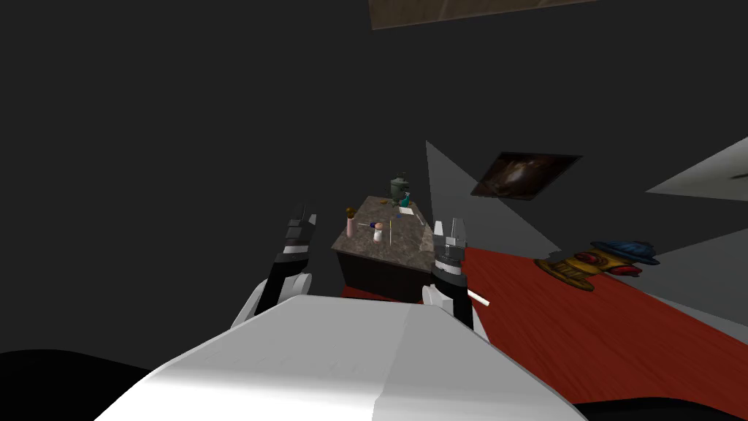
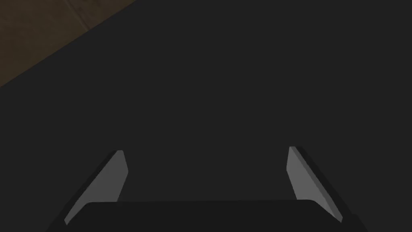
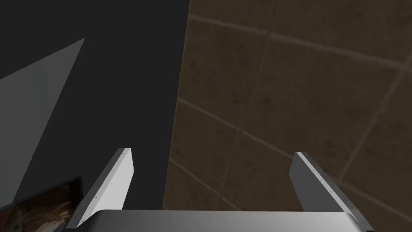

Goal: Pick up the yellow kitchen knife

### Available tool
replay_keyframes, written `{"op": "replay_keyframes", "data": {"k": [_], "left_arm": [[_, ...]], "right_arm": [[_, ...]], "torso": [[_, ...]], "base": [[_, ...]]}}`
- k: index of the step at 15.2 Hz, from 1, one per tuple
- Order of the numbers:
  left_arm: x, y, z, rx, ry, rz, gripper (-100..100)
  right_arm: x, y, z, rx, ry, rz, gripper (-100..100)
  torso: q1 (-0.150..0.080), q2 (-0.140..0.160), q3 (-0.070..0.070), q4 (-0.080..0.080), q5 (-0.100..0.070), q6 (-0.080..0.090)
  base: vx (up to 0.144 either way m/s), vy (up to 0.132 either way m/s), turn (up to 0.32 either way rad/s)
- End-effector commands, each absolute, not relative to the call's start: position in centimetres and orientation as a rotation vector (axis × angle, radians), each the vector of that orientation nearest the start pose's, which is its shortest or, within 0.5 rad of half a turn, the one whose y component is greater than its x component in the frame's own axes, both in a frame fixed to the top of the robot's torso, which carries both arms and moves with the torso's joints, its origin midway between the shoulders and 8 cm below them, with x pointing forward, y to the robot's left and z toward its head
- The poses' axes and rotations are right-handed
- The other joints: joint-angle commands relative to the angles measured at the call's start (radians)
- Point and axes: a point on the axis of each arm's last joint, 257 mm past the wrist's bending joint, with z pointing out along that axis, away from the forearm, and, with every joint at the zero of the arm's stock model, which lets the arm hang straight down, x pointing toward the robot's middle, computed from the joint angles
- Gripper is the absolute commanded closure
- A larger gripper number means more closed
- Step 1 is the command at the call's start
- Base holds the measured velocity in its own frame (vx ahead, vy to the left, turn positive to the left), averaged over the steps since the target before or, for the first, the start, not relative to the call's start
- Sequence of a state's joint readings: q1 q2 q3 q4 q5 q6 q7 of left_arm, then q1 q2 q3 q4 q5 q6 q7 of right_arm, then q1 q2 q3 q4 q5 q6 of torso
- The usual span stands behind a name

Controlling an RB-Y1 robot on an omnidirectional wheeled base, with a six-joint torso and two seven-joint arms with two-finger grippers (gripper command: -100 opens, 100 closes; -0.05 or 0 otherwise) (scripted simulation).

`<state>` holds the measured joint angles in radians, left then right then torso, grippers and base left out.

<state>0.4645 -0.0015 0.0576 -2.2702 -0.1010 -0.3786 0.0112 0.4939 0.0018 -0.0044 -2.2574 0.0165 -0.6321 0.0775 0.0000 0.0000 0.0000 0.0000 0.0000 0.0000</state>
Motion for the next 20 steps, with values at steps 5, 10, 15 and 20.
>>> {"op": "replay_keyframes", "data": {"k": [5,10,15,20], "left_arm": [[36.6,29.1,0.8,-0.679,0.724,-1.173,0],[36.6,29.1,0.8,-0.679,0.724,-1.173,0],[36.6,29.1,0.8,-0.679,0.724,-1.173,0],[36.6,29.1,0.8,-0.679,0.724,-1.173,0]], "right_arm": [[33.7,-24.4,3.9,0.343,0.663,1.184,-100],[34.6,-22.4,3.7,0.22,0.711,1.128,-100],[35.8,-20.1,3.1,0.077,0.755,1.054,-100],[37.1,-17.9,2.4,-0.066,0.782,0.982,-100]], "torso": [[-0.003,0.002,0.001,0.0,-0.001,0.0],[-0.003,0.002,0.001,0.0,-0.001,0.0],[-0.004,0.002,0.001,0.0,-0.001,0.0],[-0.004,0.001,0.001,0.0,-0.001,0.0]], "base": [[-0.026,-0.034,0.044],[-0.029,-0.041,0.054],[-0.033,-0.048,0.064],[-0.028,-0.044,0.059]]}}
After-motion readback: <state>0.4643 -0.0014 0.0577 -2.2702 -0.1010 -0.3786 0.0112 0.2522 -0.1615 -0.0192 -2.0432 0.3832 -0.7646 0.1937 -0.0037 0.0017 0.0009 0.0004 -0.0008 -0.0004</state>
